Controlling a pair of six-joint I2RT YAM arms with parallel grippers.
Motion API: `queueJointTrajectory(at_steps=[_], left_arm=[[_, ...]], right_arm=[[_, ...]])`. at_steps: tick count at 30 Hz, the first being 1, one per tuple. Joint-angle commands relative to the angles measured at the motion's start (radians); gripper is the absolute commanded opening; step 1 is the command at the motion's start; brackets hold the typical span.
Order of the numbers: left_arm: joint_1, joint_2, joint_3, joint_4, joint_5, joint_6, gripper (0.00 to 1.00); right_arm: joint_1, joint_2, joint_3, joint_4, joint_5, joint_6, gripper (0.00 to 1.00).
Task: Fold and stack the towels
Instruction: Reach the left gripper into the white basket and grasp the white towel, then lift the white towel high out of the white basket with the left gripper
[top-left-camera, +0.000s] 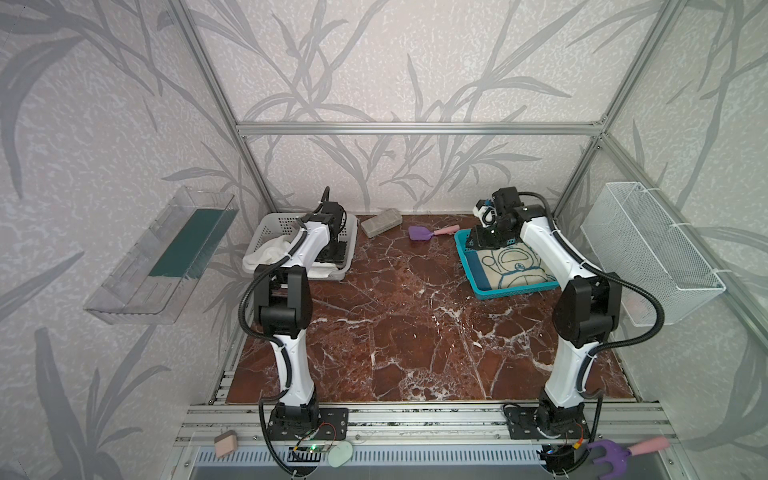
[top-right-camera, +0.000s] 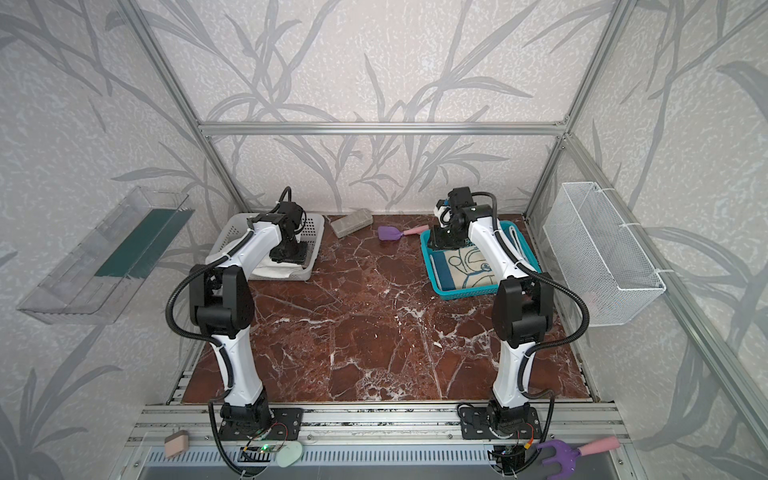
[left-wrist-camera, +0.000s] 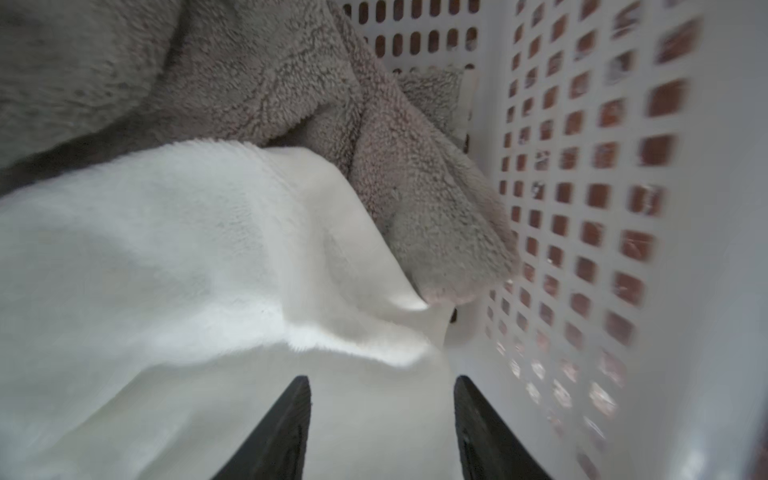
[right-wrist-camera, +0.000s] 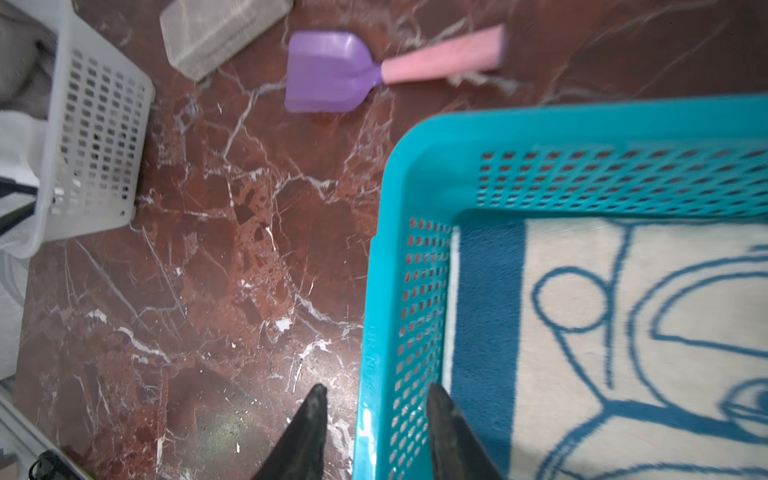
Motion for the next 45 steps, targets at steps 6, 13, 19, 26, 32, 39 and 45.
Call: queueJointTrajectory(at_steps=[6, 13, 19, 26, 32, 39, 45], left_arm=[[0.035, 0.104, 0.163, -0.068, -0.1, -0.015, 0.08], [0.035, -0.093, 0.276, -0.064, -0.097, 0.033, 0.0], [0.034, -0.213, 0.369, -0.071, -0.089, 0.041, 0.0], [0.035, -0.223, 0.373, -0.093, -0.017, 0.034, 0.0], [0.035, -0.131, 0.36, -0.173, 0.039, 0.001, 0.7], [0.035, -0.176, 0.256, -0.198, 0.088, 0.013, 0.75], [0.033, -0.289, -0.032, -0.061, 0.195, 0.038, 0.77]], right_arm=[[-0.018, 0.085, 0.006, 0.125, -0.054, 0.08, 0.41], [-0.02, 0.361, 0.286, -0.023, -0.074, 0.037, 0.41], [-0.018, 0.417, 0.449, -0.068, -0.053, 0.038, 0.41], [-0.018, 0.49, 0.659, -0.168, -0.009, 0.002, 0.4], [-0.016, 0.481, 0.751, -0.275, 0.001, -0.02, 0.41], [-0.007, 0.341, 0.663, -0.273, 0.019, -0.042, 0.41], [0.028, 0.223, 0.575, -0.212, 0.017, -0.038, 0.41]])
